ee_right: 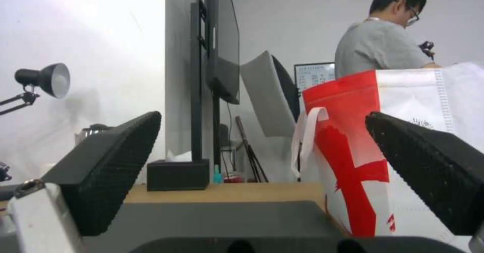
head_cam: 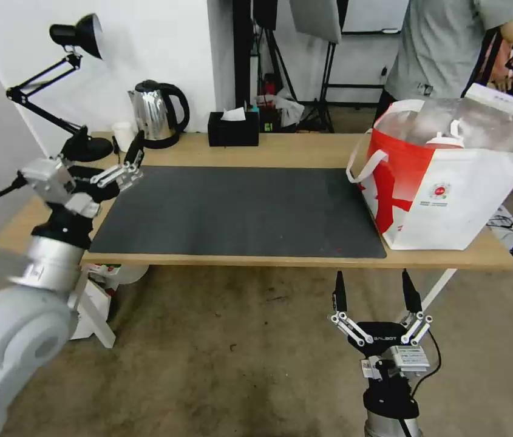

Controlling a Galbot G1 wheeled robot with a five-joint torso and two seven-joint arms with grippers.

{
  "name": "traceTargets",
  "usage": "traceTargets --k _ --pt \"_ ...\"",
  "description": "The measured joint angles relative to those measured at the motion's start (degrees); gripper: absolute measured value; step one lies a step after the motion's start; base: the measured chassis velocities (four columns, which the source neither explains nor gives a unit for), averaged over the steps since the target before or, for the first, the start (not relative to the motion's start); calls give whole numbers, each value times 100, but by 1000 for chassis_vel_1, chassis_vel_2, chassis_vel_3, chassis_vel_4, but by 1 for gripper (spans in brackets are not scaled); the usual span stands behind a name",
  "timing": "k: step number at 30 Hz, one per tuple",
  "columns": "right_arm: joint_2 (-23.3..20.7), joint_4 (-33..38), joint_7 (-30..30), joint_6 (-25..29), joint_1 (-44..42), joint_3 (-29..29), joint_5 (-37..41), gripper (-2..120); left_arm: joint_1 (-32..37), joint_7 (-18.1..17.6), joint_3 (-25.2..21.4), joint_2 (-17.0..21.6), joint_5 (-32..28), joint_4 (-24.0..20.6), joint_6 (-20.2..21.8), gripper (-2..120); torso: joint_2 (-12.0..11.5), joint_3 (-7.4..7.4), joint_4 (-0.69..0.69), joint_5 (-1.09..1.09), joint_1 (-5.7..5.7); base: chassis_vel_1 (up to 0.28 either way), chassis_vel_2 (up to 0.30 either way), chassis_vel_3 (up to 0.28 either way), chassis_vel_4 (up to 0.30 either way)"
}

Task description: Pick up the trash from the table and place it into the takeout bag.

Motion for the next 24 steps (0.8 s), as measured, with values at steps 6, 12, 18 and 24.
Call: traceTargets --k 6,12,18,24 --pt "0 0 0 0 0 0 0 100 481 84 -311 -446 238 -230 -52 100 0 0 1 1 0 0 0 0 0" --pt "1 0 0 0 0 0 0 100 837 198 -468 -959 536 -315 -179 100 0 0 0 0 0 0 0 0 0" --pt "0 0 0 0 0 0 0 100 1265 327 -243 -1691 1000 -437 -347 100 0 0 -1 1 0 0 0 0 0" --pt "0 0 0 0 0 0 0 100 1845 442 53 -2232 1601 -453 -718 100 0 0 0 0 -1 0 0 0 0"
